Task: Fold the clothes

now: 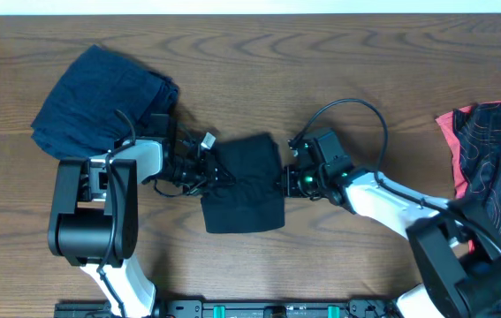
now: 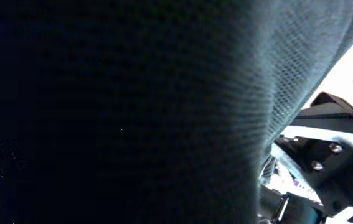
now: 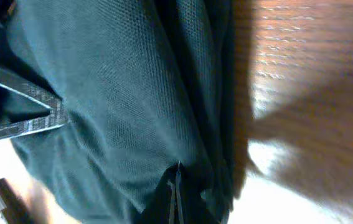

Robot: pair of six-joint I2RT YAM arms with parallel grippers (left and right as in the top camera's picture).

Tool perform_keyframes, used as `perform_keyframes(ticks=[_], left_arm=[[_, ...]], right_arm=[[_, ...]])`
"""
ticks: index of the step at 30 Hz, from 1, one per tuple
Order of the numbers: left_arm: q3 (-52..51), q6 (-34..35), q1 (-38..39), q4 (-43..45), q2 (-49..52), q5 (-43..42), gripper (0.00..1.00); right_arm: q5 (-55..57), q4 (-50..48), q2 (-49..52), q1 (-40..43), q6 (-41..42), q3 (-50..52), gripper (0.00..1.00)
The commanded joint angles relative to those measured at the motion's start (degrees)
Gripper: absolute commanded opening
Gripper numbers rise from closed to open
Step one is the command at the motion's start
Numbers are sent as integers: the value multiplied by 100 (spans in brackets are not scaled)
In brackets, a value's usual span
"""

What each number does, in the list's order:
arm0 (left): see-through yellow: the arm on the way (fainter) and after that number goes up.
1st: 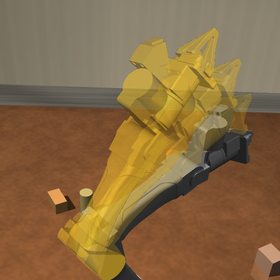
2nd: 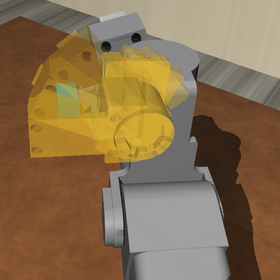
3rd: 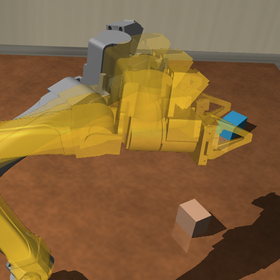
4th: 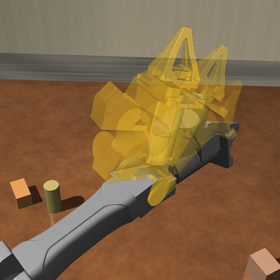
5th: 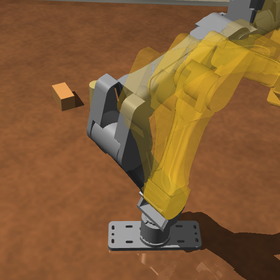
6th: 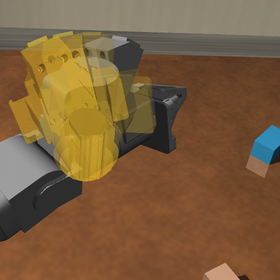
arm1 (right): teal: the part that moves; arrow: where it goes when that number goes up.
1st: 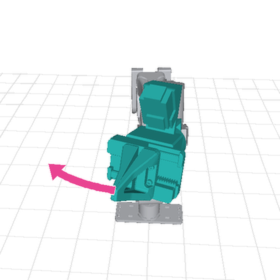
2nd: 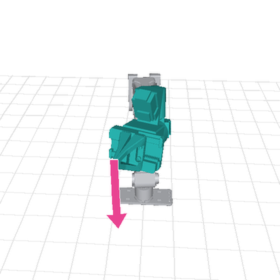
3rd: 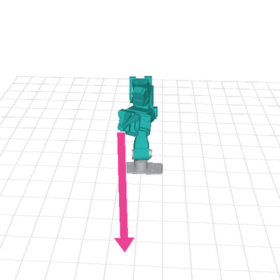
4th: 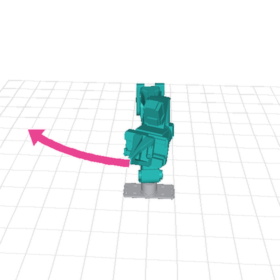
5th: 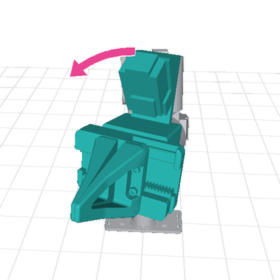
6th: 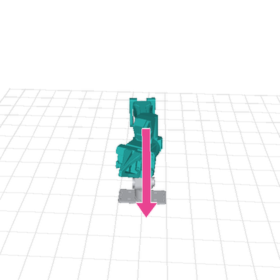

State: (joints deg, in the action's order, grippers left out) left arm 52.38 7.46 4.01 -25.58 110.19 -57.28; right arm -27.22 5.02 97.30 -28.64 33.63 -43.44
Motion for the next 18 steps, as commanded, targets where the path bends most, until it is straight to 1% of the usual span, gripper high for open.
perform_keyframes(ticks=[1,5,8,13,15,18], left_arm=[[-20,-15,90,-96,-428,-105,6],[197,7,90,-109,-1200,-286,6],[492,186,87,-107,-1825,-297,6],[1237,358,-61,-81,-2503,-293,6],[1552,562,-240,103,-2586,-286,6],[1858,1158,-664,713,-2594,22,6]], right_arm=[[-20,254,-761,271,-256,0,1],[22,671,-1606,658,-315,-2,1],[33,962,-2103,946,-426,-2,1],[133,1362,-2522,1169,-546,-2,1],[173,1456,-2546,1176,-566,-2,1],[175,1521,-2540,1172,-564,0,1]])
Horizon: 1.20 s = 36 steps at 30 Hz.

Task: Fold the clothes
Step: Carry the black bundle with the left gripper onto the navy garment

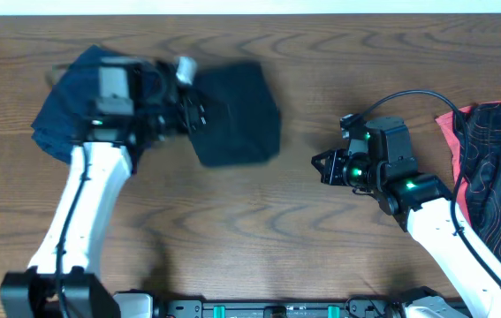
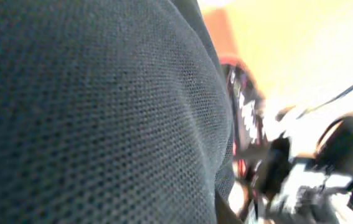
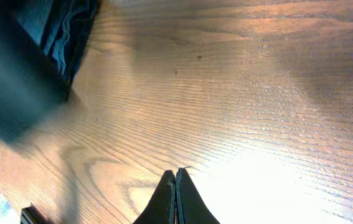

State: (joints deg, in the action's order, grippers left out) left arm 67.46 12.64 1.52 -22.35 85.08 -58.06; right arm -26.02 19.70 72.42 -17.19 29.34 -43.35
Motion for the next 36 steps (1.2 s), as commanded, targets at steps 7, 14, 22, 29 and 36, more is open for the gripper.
perform_keyframes(ticks=[7,14,22,29,36], left_arm=[[358,2245,-2009,1853,223,728,6],[358,2983,-2826,2492,1161,839,6],[356,3418,-2944,2623,2441,1252,6],[354,3351,-3012,2151,2763,1878,34],[356,3355,-3099,2000,2358,734,98]], right_arm=[[59,98,-52,26,-173,-9,1],[271,92,-52,26,-201,-9,1],[367,225,-52,26,-199,-9,1],[376,424,-52,26,-201,-9,1],[376,511,-52,31,-278,-9,1]])
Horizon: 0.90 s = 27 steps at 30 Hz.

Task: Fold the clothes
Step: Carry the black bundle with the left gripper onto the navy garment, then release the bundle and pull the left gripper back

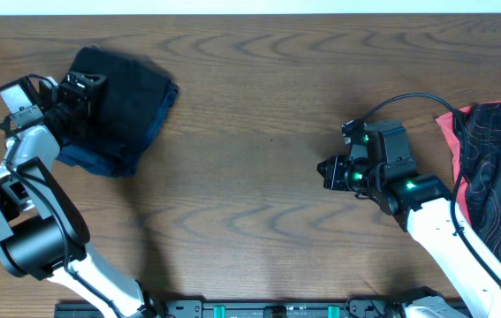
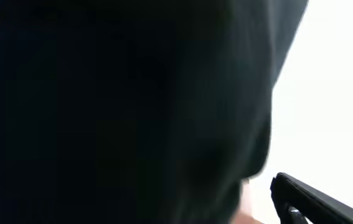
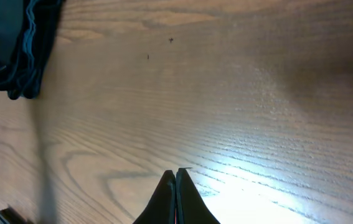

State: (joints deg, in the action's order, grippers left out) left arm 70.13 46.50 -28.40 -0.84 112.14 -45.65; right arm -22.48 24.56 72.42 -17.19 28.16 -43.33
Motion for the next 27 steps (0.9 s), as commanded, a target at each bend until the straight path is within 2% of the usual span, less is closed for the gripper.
perform_keyframes(ticks=[1,5,9,12,15,18,22,27], left_arm=[[90,-35,-136,-286,-514,-535,98],[90,-256,-378,-1058,-1394,-442,98],[90,-852,-732,-2098,-2439,-256,98],[90,-1751,-927,-2962,-3259,-258,98],[90,-3053,-822,-3818,-3974,-251,98],[90,-4011,-396,-4625,-4555,-20,98],[96,-4863,654,-5578,-5206,734,98],[101,-5058,2164,-6341,-5869,2710,98]], right_arm=[[22,17,-52,31,-232,-11,1],[17,15,-55,31,-254,-11,1],[-11,15,-59,31,-254,-11,1],[0,13,-70,31,-284,-13,1],[518,50,-153,24,-577,-68,1],[859,94,-431,26,-1088,-319,2],[876,238,-1032,31,-1154,-938,7],[879,608,-1759,31,-1154,-1624,26]])
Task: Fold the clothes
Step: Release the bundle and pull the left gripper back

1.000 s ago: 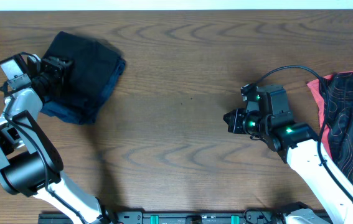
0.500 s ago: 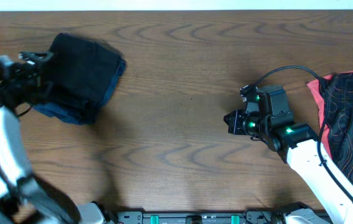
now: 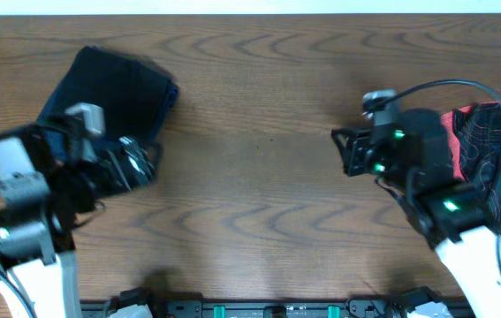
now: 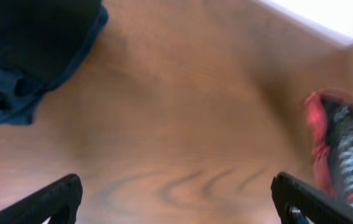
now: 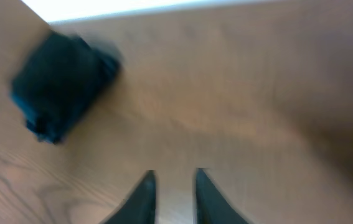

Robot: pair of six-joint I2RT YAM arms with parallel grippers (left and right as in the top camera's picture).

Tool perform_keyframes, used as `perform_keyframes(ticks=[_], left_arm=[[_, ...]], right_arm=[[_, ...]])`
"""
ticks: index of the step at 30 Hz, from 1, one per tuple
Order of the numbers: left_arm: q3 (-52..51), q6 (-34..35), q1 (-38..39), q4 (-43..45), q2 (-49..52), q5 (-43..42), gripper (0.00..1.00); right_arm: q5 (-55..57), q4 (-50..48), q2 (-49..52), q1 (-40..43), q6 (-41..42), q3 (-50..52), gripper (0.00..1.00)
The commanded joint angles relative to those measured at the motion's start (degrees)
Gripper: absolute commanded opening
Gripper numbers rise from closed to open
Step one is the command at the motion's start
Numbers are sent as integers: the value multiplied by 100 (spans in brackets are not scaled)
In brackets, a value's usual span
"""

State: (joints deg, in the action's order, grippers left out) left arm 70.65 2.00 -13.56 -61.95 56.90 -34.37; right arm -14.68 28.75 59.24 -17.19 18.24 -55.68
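A stack of dark folded clothes (image 3: 113,88) lies at the table's back left, a black piece on top of navy ones; it also shows in the left wrist view (image 4: 27,56) and the right wrist view (image 5: 61,84). A red and black patterned garment (image 3: 497,150) lies crumpled at the right edge, and shows blurred in the left wrist view (image 4: 344,149). My left gripper (image 3: 135,161) hangs in front of the stack, wide open (image 4: 176,199) with nothing between its fingers. My right gripper (image 3: 347,152) is beside the patterned garment, its fingertips (image 5: 142,196) parted over bare wood and holding nothing.
Brown wooden table (image 3: 259,212) with its far edge against a white strip at the top. Bare wood runs between the stack and the patterned garment.
My left gripper was at the stack's left side with dark cloth filling its view; now it is open, in front of the stack, clear of it. My right gripper's fingers were shut and are now parted.
Both grippers were at a folded black garment in the table's middle. Then my left gripper held it at the back left by the navy pile, while my right was shut further right. Then the garment lay on the pile. Now both grippers are open.
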Motion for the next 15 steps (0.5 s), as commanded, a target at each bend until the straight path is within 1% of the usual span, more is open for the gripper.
perform_keyframes(ticks=[1,2,3,4,6,7,8,11,14,15], left_arm=[[48,-605,966,-378,-470,2000,98],[48,-603,1204,-516,-581,2306,98],[46,-546,1572,-715,-769,2524,98],[46,-540,1698,-793,-846,2529,98],[46,-535,1849,-1012,-966,2645,98],[46,-535,1864,-1134,-997,2771,98],[46,-538,1862,-1261,-1016,2907,98],[46,-540,1862,-1554,-1019,3316,98],[46,-531,1862,-1550,-1019,3335,98],[35,-424,1862,-1467,-1019,3276,98]], right_arm=[[111,308,-557,31,-164,-450,28],[153,426,-671,31,-164,-479,31],[247,732,-898,31,-162,-479,39],[302,894,-977,31,-162,-479,48],[444,1196,-1106,31,-162,-479,70],[466,1292,-1152,31,-162,-479,83],[463,1373,-1187,31,-162,-479,99],[461,1475,-1217,31,-162,-479,99],[461,1486,-1200,31,-160,-470,99],[461,1486,-1200,31,-160,-468,99]])
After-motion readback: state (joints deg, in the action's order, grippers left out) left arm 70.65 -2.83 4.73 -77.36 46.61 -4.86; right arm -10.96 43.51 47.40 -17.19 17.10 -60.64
